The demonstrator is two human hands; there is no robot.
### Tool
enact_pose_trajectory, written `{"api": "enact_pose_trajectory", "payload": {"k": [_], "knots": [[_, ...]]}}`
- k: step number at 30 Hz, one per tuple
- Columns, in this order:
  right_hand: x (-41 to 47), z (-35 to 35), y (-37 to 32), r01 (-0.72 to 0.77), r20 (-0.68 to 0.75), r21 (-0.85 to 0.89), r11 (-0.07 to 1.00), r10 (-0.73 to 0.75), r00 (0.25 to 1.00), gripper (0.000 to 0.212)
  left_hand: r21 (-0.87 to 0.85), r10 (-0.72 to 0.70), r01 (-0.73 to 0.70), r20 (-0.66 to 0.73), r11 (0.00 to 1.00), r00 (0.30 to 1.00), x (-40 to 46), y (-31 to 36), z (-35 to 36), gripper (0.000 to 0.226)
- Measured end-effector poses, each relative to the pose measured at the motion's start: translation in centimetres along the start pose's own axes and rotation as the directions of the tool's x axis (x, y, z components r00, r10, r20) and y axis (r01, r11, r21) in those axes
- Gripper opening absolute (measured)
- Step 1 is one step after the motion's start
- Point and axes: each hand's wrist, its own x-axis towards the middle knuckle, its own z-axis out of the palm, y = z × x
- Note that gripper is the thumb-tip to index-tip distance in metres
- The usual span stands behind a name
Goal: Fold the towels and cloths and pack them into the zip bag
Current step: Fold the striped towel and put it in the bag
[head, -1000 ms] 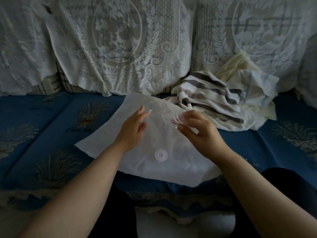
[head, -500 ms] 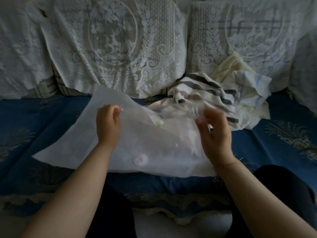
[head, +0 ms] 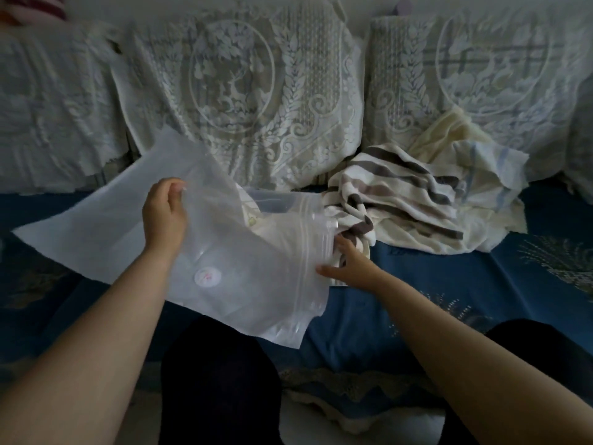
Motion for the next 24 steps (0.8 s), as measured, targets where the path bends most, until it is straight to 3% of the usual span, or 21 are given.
{"api": "enact_pose_trajectory", "payload": {"k": [3, 4, 7, 9, 11, 13, 14, 16, 17, 18, 19, 21, 23, 24], "knots": [[1.8, 1.9, -1.0, -0.143, 0.032, -0.037, 0.989, 0.144, 0.989, 0.024, -0.053, -0.17, 0.168, -0.023, 0.984, 0.985, 0.7, -1.9, 0.3, 0.03], [2.7, 2.3, -1.4, -0.147, -0.007, -0.058, 0.987, 0.147, 0.989, 0.015, -0.056, -0.215, 0.212, -0.035, 0.976, 0.976, 1.2, -2.4, 0.4, 0.03], [5.1, 3.7, -3.1, -0.118, -0.194, 0.02, 0.993, 0.12, 0.974, 0.031, -0.057, -0.252, 0.247, -0.122, 0.967, 0.96, 2.7, -2.1, 0.7, 0.029], [6.5, 4.6, -4.2, -0.097, -0.195, 0.111, 0.989, 0.118, 0.974, 0.033, -0.11, -0.162, 0.147, -0.145, 0.983, 0.976, 2.8, 0.7, 1.5, 0.033], [7.5, 5.6, -4.4, -0.13, -0.103, 0.206, 0.97, 0.154, 0.983, 0.023, -0.163, 0.002, -0.009, -0.045, 0.987, 0.999, 1.4, 4.7, 3.0, 0.031], [8.1, 6.0, -3.2, -0.164, -0.157, 0.16, 0.973, 0.189, 0.969, 0.025, -0.183, 0.137, -0.117, 0.103, 0.976, 0.985, -1.3, 8.1, 4.9, 0.029], [7.9, 5.6, -2.6, -0.168, -0.294, 0.106, 0.98, 0.192, 0.936, 0.028, -0.176, 0.204, -0.177, 0.147, 0.968, 0.968, -2.7, 9.4, 5.8, 0.028], [7.3, 4.3, -0.4, -0.196, -0.615, 0.055, 0.979, 0.188, 0.765, 0.038, -0.18, 0.313, -0.28, 0.198, 0.943, 0.929, -5.2, 10.9, 7.9, 0.027], [7.0, 3.6, 1.0, -0.234, -0.707, 0.093, 0.968, 0.23, 0.669, 0.047, -0.199, 0.344, -0.304, 0.217, 0.932, 0.914, -6.2, 11.5, 8.8, 0.027], [6.5, 2.7, 2.5, -0.314, -0.718, 0.147, 0.938, 0.319, 0.618, 0.057, -0.224, 0.359, -0.308, 0.245, 0.925, 0.9, -7.1, 12.0, 9.8, 0.027], [6.2, 1.9, 4.0, -0.405, -0.669, 0.173, 0.898, 0.408, 0.621, 0.066, -0.247, 0.367, -0.304, 0.275, 0.92, 0.889, -7.8, 12.6, 10.6, 0.027], [5.2, 0.6, 5.8, -0.483, -0.476, 0.186, 0.856, 0.508, 0.717, 0.061, -0.221, 0.35, -0.286, 0.359, 0.933, 0.865, -9.0, 13.3, 12.0, 0.027], [4.0, -0.4, 6.2, -0.342, -0.428, 0.287, 0.895, 0.439, 0.79, 0.051, -0.1, 0.295, -0.284, 0.504, 0.954, 0.812, -9.8, 12.8, 13.4, 0.033], [3.3, -0.8, 5.8, -0.262, -0.457, 0.352, 0.899, 0.409, 0.79, 0.045, -0.026, 0.245, -0.29, 0.612, 0.957, 0.752, -10.2, 12.3, 13.9, 0.042]]}}
